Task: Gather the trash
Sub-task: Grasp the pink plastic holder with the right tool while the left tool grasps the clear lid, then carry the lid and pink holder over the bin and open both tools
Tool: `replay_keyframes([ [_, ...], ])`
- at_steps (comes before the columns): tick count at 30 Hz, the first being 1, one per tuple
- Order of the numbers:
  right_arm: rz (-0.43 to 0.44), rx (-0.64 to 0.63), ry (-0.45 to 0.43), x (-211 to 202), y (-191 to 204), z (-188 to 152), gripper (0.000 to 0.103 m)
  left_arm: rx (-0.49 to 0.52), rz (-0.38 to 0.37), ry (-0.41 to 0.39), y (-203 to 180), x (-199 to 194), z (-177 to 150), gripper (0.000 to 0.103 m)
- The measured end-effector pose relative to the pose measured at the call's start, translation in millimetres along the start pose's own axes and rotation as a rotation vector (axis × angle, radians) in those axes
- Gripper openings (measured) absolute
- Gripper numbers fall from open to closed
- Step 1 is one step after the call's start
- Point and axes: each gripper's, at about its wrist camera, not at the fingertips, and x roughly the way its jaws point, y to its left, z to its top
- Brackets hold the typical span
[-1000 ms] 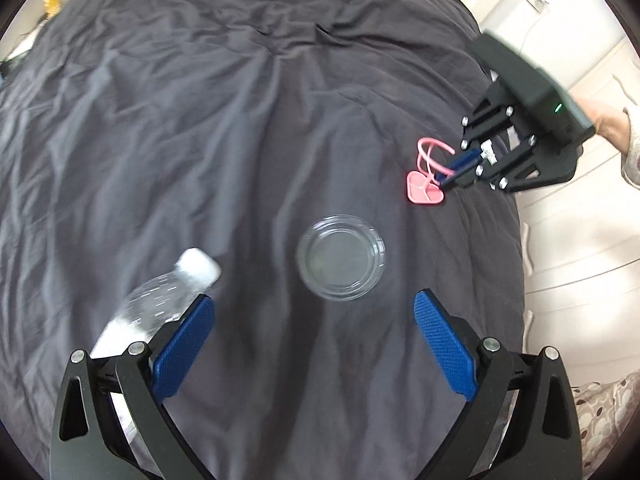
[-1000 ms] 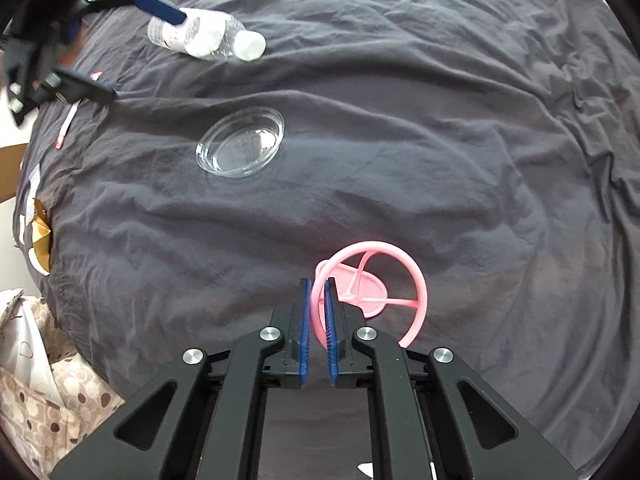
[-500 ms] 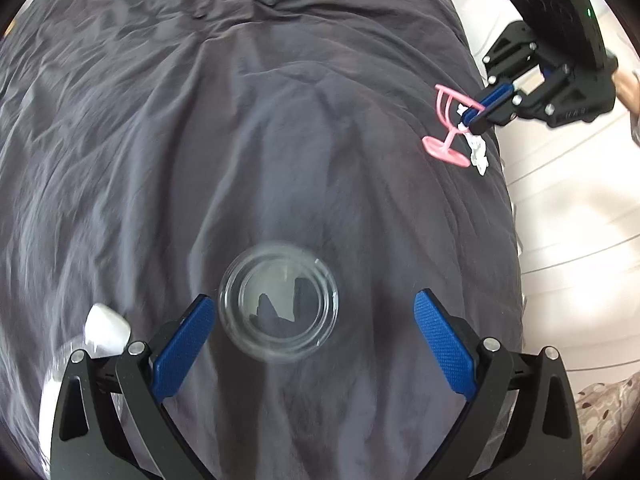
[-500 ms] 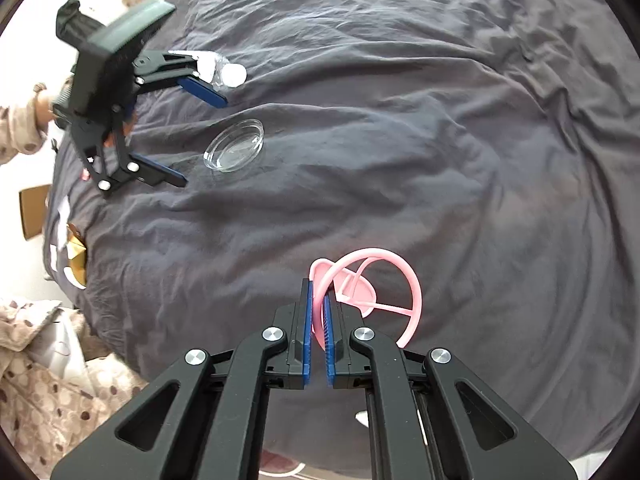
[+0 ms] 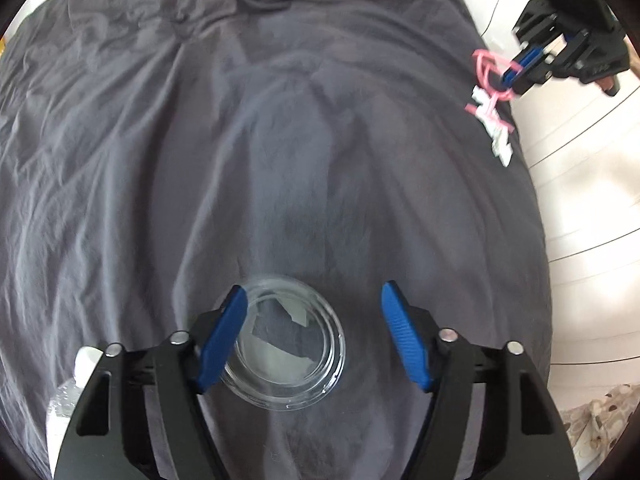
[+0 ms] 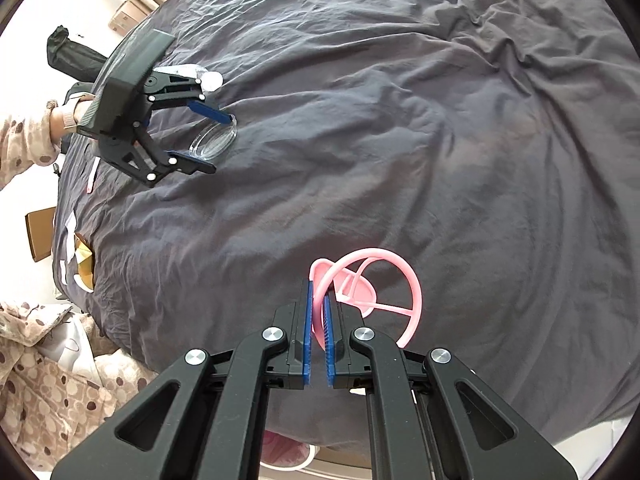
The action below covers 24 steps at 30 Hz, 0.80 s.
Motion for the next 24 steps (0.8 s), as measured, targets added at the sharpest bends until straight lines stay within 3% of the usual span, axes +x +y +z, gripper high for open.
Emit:
replay_keyframes([
  [2,-0.005,0.004,-0.006,-1,-2,-3,0.004,0.013,0.016,0.014,-2,5,-2,0.06],
  [4,-0.01,0.009,-0.014,-3,-4,-5,0.004,0.006,0.017,0.024,-1,7,-4,0.047],
  [6,-0.02,0.006,-0.013,-3,-4,-6,0.005,0.0,0.01,0.029,0,7,-3,0.026],
  [9,-0.024,0.003,-0.011,-4,-3,-8,0.005,0.024,0.018,0.03,-3,1,-1,0.011],
  [13,-0.022,0.008,-0.024,-7,1,-9,0.005,0.063,0.025,0.028,-9,-13,3,0.006],
  [24,-0.013,0.005,-0.092,-22,33,-1,0.005,0.016,0.018,-0.038,6,-70,3,0.006],
])
